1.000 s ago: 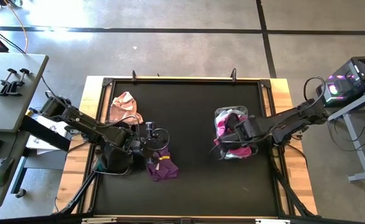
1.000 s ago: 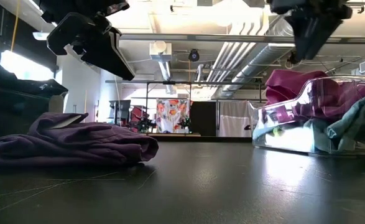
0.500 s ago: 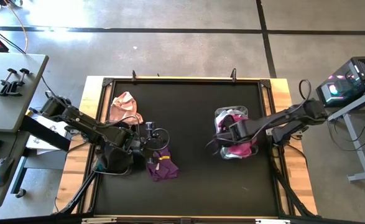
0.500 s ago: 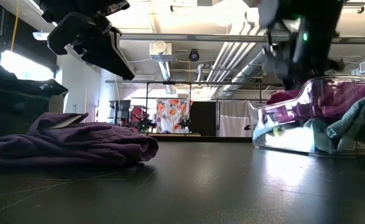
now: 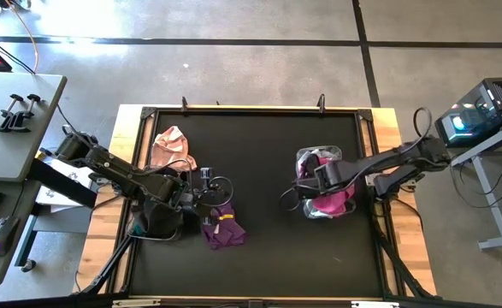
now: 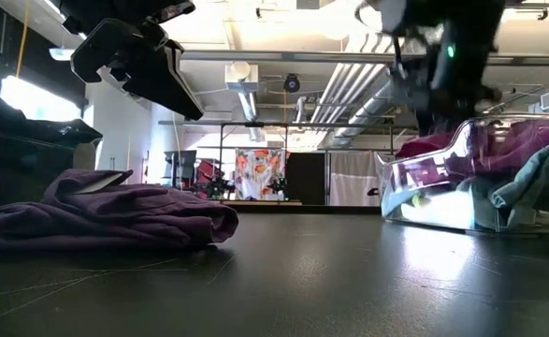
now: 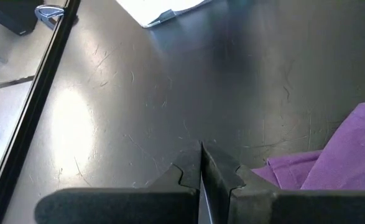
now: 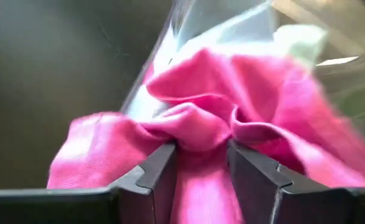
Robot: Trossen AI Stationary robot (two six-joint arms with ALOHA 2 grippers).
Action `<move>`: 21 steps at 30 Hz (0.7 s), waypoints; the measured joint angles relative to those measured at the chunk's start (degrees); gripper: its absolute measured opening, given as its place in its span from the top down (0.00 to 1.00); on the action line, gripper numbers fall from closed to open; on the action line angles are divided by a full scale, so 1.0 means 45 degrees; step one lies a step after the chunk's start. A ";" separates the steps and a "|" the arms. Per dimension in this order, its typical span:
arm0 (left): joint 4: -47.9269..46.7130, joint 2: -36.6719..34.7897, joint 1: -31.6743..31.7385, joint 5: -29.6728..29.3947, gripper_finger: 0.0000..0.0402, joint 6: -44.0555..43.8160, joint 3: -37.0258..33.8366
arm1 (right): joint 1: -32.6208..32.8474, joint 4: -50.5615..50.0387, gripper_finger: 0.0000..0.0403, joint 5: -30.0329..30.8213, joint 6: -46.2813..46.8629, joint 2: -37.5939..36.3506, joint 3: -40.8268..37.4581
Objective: Sort towels by color in basket
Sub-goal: Put the pink towel into the right transparent bin
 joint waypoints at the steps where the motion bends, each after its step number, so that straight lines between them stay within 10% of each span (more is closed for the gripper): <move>1: -0.0005 0.0000 0.0000 0.0000 1.00 0.0005 0.0000 | 0.0002 -0.0680 0.66 -0.0019 -0.0003 -0.0001 0.0514; 10: -0.0092 0.0000 0.0000 0.0001 1.00 -0.0428 0.0000 | 0.0684 -0.5763 0.66 -0.0783 0.2182 -0.0029 0.3573; 21: 0.0008 0.0000 0.0000 0.0000 1.00 -0.0331 0.0000 | 0.1148 -0.6394 0.66 -0.2444 0.4905 -0.0017 0.1686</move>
